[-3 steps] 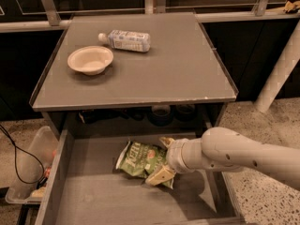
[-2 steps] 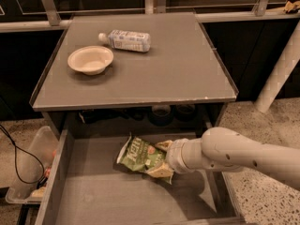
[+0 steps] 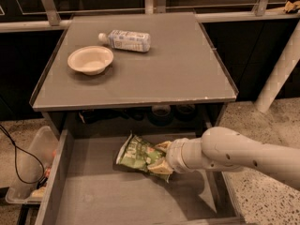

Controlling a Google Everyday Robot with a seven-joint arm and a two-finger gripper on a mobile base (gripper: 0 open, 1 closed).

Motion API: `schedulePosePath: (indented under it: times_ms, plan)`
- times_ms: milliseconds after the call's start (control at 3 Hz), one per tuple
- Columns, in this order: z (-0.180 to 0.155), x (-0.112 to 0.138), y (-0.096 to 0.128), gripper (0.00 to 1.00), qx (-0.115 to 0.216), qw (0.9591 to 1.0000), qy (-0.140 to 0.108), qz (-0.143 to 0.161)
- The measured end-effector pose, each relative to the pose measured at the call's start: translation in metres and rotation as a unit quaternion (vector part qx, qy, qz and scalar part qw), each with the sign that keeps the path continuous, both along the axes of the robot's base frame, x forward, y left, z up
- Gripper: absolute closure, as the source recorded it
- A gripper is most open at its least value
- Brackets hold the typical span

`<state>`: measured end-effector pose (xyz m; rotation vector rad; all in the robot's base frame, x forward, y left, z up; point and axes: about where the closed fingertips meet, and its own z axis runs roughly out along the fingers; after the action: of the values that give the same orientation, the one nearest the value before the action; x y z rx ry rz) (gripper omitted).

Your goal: Pick green jalapeno chip bag from top drawer and place on counter

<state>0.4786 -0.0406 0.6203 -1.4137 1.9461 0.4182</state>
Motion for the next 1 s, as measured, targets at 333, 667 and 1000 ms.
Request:
schedulePosePath:
  times_ms: [333, 667, 1000]
  plan:
    - [0.000, 0.000, 0.000, 1.00, 0.000, 1.0000, 0.000, 0.000]
    - [0.012, -0.014, -0.005, 1.00, -0.007, 0.9999, 0.006, 0.014]
    - [0.038, -0.036, -0.016, 1.00, -0.014, 0.9996, 0.007, 0.024]
